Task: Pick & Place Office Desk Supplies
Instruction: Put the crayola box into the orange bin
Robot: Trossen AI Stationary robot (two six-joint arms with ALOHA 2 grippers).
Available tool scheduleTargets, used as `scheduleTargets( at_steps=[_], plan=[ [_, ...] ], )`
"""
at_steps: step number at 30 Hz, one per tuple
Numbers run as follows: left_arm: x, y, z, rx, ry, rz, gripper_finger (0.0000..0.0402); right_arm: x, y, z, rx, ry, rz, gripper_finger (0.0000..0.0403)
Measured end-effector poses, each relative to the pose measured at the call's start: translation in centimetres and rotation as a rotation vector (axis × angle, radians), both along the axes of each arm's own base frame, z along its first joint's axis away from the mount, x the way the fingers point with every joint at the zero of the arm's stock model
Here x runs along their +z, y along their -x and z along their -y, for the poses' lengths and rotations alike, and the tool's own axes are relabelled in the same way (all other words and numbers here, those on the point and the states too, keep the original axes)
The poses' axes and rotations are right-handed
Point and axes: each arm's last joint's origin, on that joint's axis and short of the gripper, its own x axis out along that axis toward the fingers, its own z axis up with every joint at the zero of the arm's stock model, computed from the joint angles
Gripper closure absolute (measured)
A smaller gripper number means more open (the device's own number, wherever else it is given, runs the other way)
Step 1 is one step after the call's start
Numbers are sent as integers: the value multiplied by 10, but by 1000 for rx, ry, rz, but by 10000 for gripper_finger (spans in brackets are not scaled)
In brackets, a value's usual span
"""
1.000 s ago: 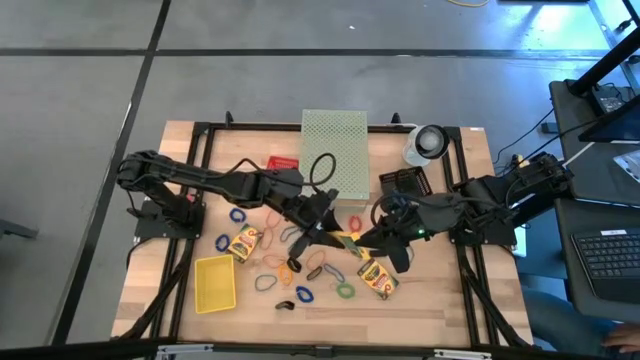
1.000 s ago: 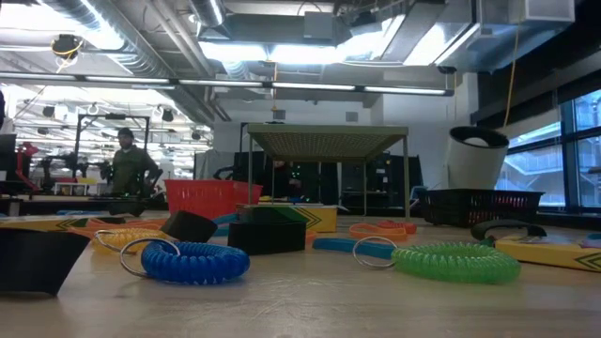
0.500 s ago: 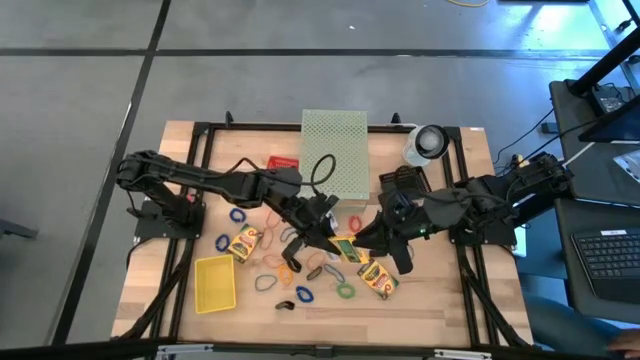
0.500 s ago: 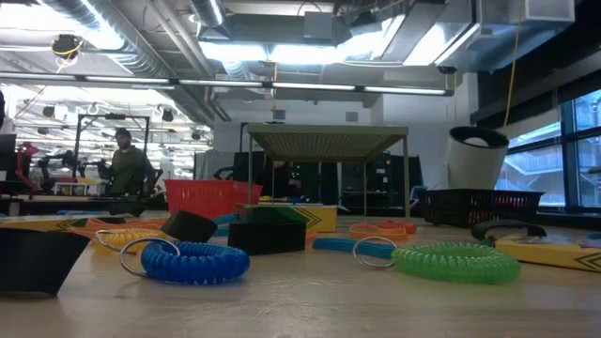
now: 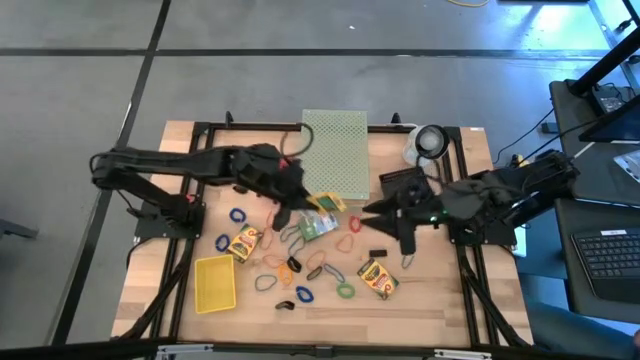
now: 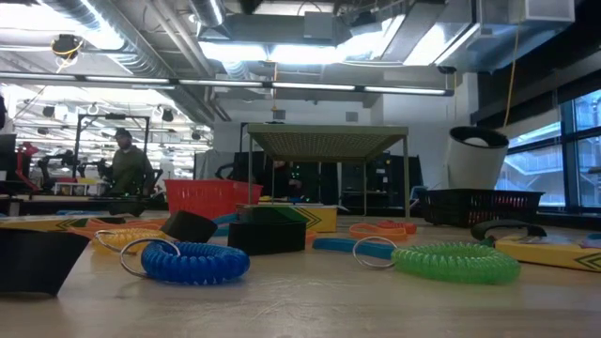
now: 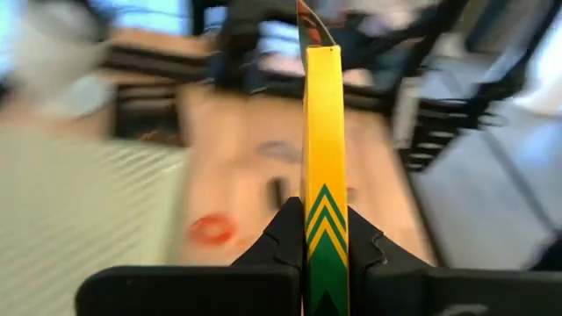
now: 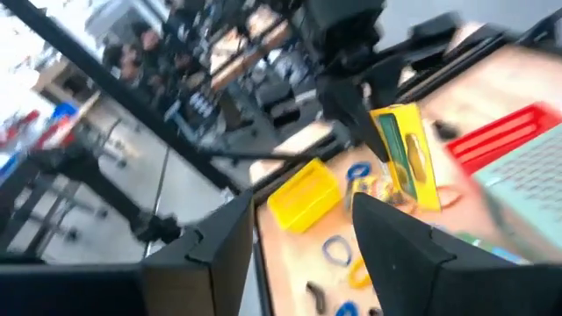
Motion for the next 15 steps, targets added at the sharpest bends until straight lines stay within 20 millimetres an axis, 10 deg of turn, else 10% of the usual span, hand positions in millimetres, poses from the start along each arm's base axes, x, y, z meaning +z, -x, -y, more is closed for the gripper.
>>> scheduleTargets(
  at_steps=[15],
  plan=[
    [-77, 90, -62, 778, 349, -130, 384, 10, 59, 14, -143, 65, -38, 285]
  ],
)
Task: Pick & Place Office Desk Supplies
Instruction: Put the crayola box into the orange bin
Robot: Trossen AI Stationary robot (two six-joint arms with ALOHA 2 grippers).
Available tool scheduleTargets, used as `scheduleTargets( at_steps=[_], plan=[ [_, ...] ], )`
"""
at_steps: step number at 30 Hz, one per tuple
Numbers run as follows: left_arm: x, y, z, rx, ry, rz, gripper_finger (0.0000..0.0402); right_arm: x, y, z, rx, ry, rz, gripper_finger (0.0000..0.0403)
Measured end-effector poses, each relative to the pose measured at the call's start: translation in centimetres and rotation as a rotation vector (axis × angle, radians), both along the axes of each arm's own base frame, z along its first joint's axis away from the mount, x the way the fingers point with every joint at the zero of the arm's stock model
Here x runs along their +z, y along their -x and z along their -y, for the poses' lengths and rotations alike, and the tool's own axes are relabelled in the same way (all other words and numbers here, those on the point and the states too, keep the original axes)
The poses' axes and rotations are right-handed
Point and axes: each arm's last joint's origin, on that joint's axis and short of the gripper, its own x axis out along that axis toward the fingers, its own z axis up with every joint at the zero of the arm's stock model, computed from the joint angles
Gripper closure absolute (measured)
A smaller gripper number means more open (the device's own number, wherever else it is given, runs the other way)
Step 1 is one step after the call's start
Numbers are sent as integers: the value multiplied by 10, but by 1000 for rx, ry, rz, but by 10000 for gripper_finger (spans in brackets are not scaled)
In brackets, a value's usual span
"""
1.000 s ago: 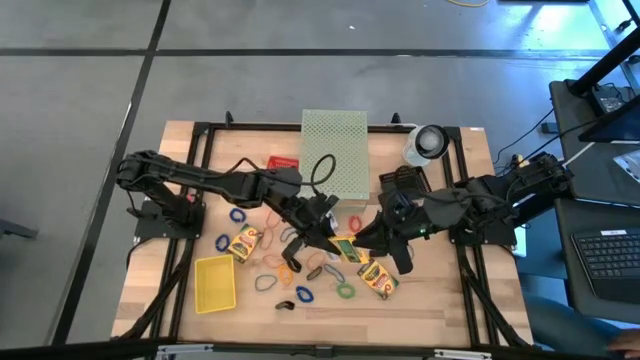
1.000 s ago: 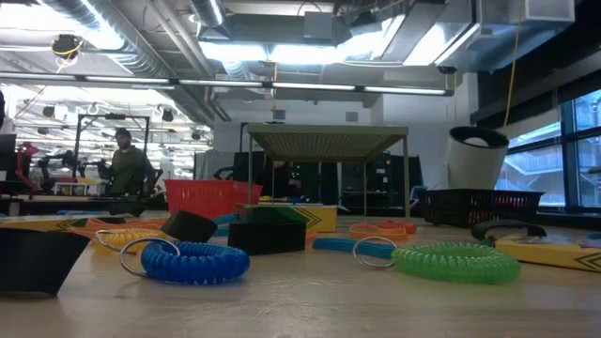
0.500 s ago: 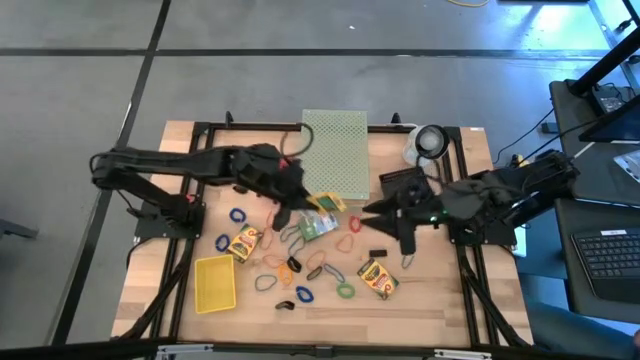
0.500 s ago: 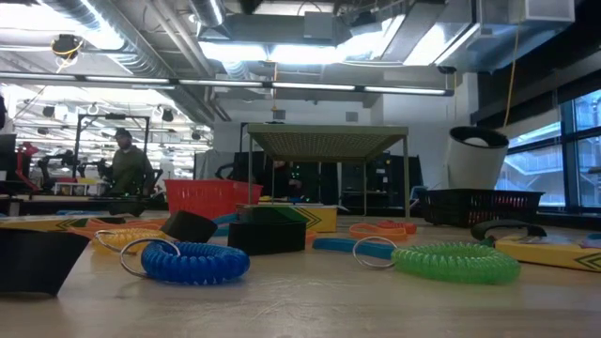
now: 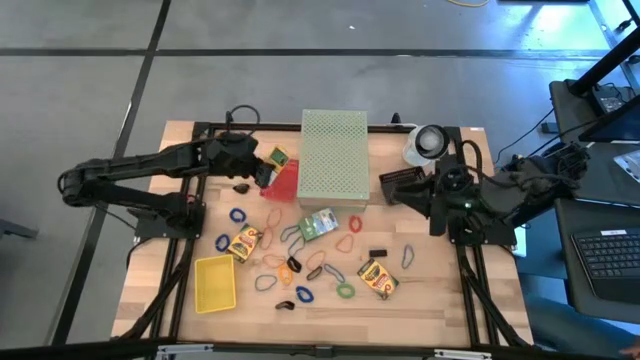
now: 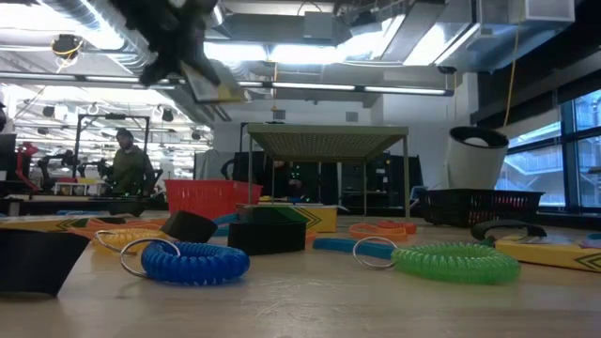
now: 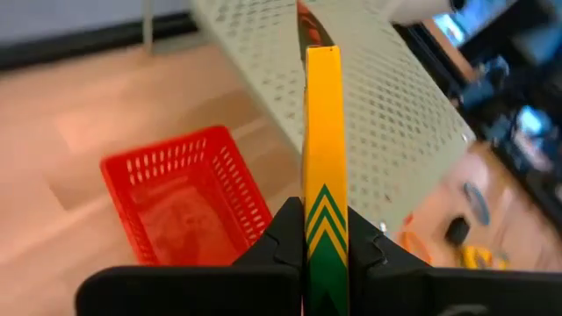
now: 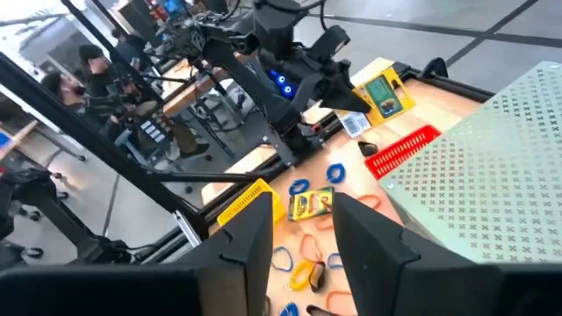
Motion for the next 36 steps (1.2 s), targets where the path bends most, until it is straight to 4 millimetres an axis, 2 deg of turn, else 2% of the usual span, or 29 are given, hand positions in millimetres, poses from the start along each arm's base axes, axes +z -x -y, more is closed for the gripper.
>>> scheduleTargets(
  at_steps=[3, 10, 17, 24, 31, 36],
  plan=[
    [-16, 0, -2, 62, 58, 13, 384, -1, 0, 0, -3, 0, -8, 297],
    [-50, -3, -13, 184, 117, -74, 384, -1, -1, 0, -24, 8, -6, 319],
    [-69, -24, -31, 179, 132, -72, 384, -2, 0, 1, -25, 22, -18, 330],
    [-90, -41, -40, 159, 175, -102, 384, -5, 1, 1, -24, 18, -46, 336],
    [-110, -49, -42, 156, 209, -181, 384, -6, 1, 2, -31, 23, -54, 340],
    [-117, -51, -42, 162, 227, -204, 384, -7, 2, 2, -33, 29, -61, 340]
  ],
)
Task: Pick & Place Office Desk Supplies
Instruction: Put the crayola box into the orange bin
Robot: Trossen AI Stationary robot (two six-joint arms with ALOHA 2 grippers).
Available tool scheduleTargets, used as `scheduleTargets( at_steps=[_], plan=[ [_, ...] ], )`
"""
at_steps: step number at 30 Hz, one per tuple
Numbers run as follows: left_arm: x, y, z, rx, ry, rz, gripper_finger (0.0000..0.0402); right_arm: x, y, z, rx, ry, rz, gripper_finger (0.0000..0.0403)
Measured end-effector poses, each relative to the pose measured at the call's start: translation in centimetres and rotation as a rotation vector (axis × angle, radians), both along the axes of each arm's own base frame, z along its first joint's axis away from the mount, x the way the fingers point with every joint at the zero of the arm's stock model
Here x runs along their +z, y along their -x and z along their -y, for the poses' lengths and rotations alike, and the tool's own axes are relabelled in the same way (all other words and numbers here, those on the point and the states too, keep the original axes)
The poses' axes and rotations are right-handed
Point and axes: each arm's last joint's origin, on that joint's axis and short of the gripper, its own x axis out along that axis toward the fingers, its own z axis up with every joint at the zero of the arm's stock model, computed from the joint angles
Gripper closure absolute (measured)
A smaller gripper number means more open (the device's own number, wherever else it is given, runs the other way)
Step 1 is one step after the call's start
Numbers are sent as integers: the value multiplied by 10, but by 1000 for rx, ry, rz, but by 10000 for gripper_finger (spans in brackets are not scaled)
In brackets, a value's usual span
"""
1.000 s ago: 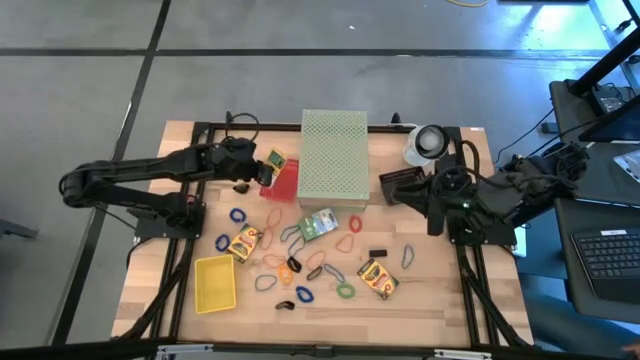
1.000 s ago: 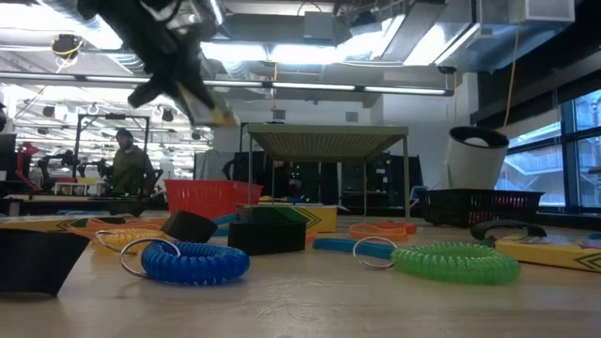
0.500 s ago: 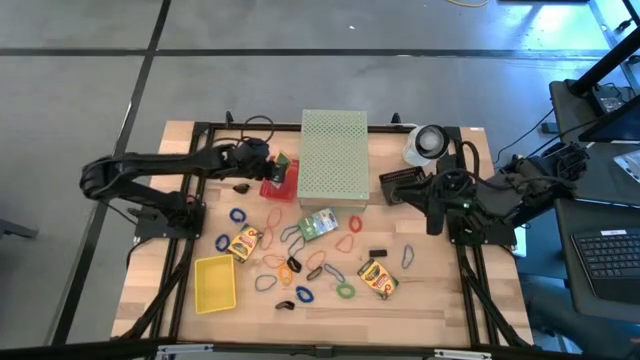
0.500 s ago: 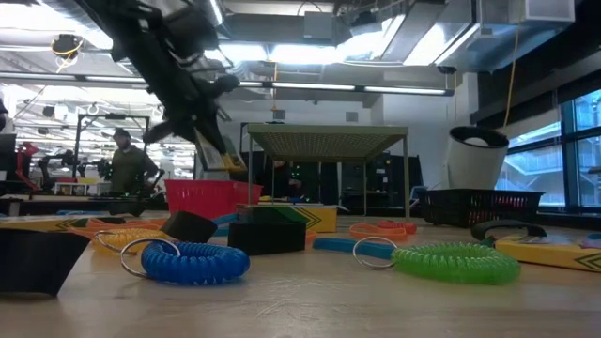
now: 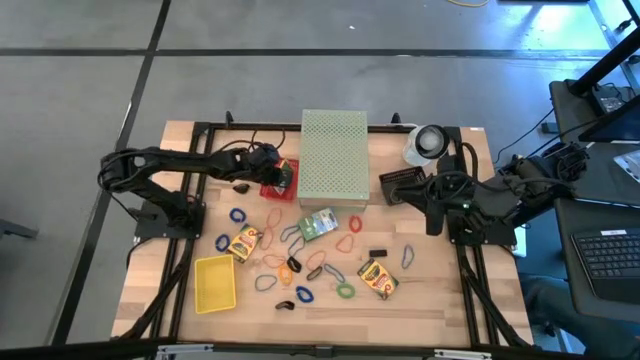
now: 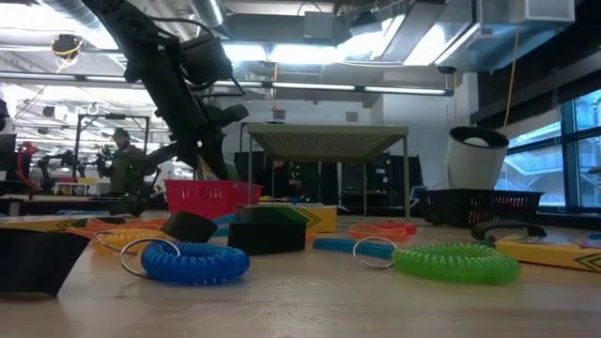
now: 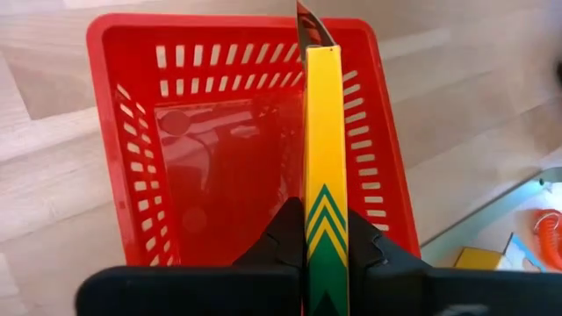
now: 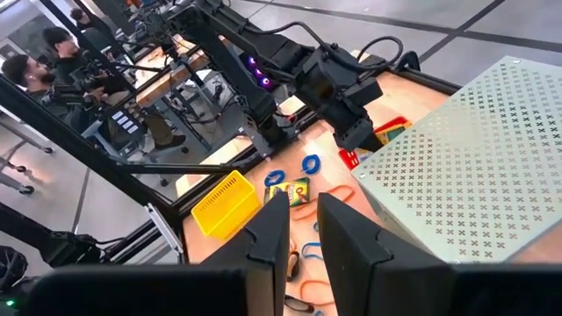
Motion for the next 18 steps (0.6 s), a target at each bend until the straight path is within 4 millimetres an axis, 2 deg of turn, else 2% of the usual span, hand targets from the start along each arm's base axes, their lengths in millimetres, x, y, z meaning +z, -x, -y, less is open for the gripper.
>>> scheduleTargets(
  at_steps=[4, 13, 18],
  plan=[
    [-1, 0, 0, 10, 16, 4, 366, 0, 0, 0, 0, 3, -3, 340],
    [-1, 0, 0, -11, 52, 19, 288, 0, 0, 0, 0, 3, -3, 340],
    [6, 4, -4, -36, 76, 56, 246, 0, 0, 0, 0, 3, -3, 340]
  ],
)
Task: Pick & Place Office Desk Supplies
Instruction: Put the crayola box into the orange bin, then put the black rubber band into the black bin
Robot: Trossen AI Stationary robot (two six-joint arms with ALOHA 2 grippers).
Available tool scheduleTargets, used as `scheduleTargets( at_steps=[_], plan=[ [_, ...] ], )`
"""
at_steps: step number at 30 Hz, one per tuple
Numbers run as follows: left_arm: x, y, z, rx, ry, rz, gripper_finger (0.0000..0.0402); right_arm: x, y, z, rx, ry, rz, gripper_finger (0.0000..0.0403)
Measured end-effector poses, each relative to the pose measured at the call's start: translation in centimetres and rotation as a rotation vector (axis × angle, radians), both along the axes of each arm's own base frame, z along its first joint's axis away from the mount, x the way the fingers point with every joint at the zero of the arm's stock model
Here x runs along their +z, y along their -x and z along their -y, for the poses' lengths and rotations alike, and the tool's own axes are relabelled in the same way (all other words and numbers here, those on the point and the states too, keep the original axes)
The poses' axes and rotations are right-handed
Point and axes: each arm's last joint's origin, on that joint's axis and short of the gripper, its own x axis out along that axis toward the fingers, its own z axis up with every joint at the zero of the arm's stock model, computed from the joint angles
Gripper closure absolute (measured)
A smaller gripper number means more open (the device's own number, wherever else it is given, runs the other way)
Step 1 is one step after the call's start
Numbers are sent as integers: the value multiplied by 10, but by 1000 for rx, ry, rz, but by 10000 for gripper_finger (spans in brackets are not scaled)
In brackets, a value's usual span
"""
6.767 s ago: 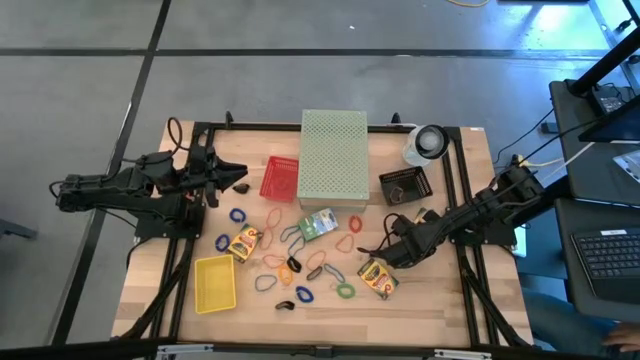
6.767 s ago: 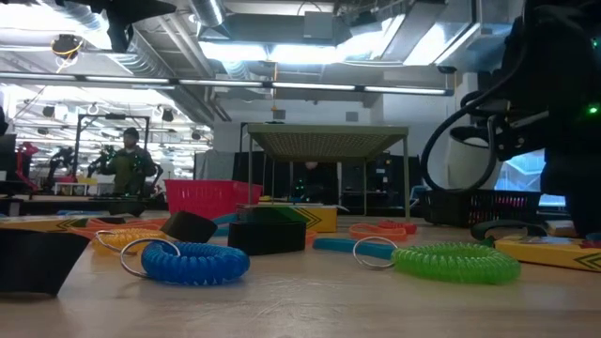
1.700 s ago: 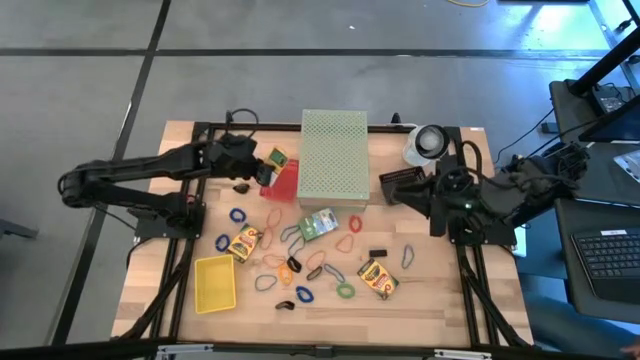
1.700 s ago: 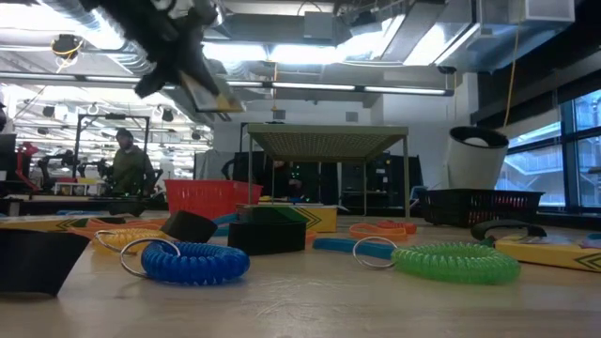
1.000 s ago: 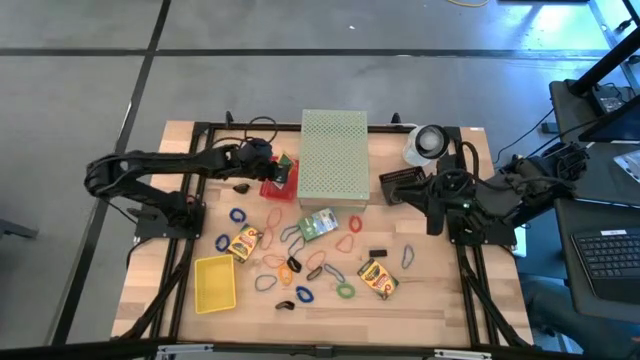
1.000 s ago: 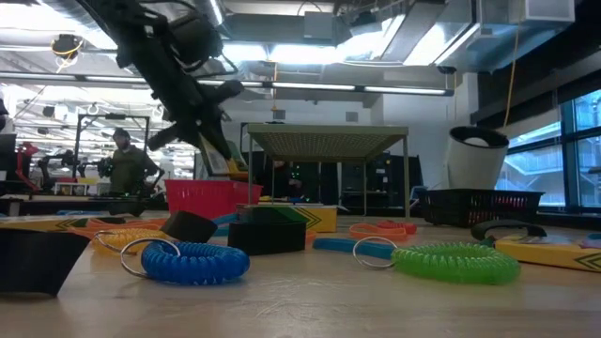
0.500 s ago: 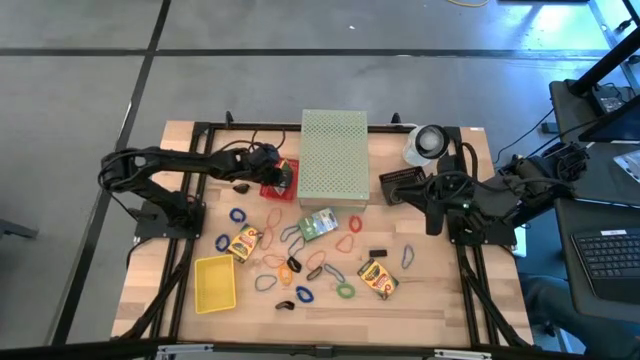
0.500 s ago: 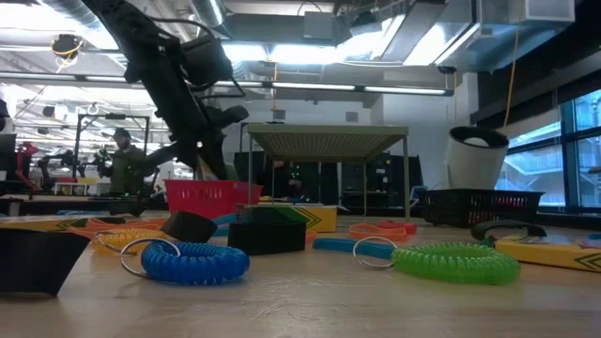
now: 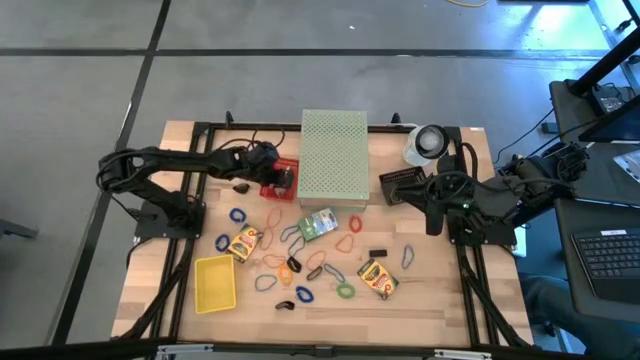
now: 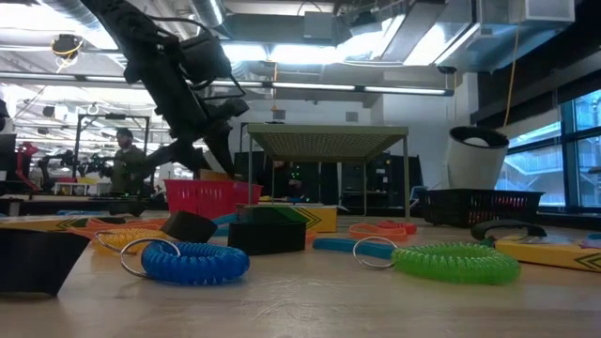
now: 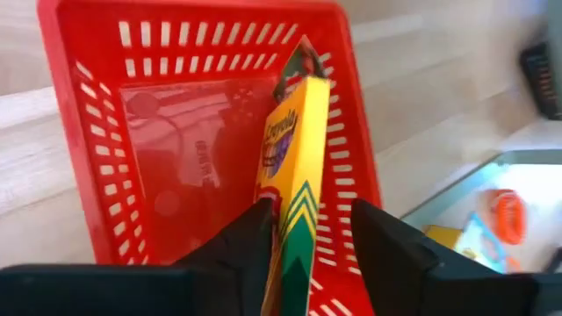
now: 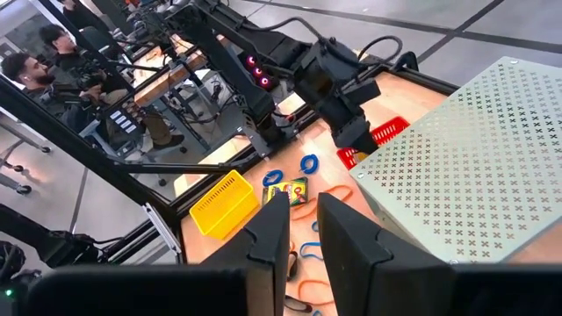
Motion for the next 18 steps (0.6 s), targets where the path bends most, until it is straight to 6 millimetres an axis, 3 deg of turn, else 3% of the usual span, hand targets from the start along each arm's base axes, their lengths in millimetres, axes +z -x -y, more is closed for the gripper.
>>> scheduleTargets(
  at_steps=[10, 18],
  plan=[
    [41, 29, -19, -44, 5, 208, 216, -1, 0, 0, 9, 4, -10, 340],
    [94, 37, 4, -348, -77, 581, 229, -27, 3, -1, 59, 21, -270, 340]
  ],
)
